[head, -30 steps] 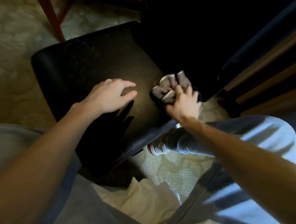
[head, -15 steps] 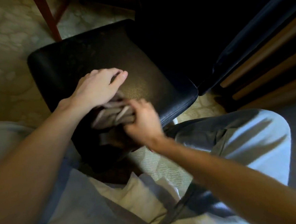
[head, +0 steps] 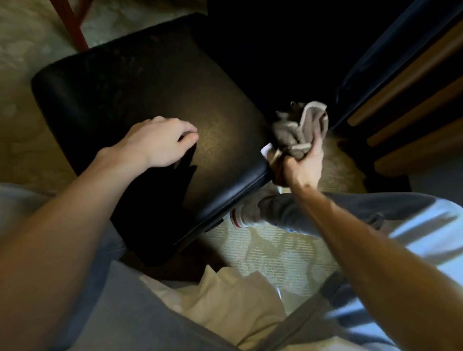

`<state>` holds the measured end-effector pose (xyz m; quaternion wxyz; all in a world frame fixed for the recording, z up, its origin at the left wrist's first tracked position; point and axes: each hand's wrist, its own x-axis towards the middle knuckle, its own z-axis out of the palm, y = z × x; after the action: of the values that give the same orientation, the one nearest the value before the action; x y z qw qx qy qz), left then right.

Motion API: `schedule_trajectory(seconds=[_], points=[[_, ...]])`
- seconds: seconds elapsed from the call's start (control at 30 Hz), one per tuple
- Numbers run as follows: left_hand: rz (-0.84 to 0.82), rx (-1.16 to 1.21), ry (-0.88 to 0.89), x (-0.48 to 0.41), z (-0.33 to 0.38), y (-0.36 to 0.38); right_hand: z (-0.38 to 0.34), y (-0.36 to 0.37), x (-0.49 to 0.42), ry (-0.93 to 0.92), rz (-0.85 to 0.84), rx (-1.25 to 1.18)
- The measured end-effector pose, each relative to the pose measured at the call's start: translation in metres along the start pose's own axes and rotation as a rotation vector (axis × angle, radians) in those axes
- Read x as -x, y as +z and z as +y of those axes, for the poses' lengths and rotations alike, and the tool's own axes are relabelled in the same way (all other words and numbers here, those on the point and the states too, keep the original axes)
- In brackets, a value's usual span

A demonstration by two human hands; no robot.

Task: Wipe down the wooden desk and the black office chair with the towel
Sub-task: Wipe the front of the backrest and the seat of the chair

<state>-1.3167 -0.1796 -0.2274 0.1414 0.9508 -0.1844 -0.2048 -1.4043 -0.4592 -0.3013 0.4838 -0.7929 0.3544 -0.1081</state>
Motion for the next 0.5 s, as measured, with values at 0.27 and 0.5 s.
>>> schedule_trajectory(seconds=[0.27, 0.5], points=[[0.086, 0.046, -0.01, -0.006, 0.006, 0.001, 0.022, 0.043, 0.136, 0.16, -0.357, -0.291], [0.13, 0.08, -0.034, -0.003, 0.012, 0.0, -0.002, -0.023, 0.015, 0.217, -0.059, -0.373]])
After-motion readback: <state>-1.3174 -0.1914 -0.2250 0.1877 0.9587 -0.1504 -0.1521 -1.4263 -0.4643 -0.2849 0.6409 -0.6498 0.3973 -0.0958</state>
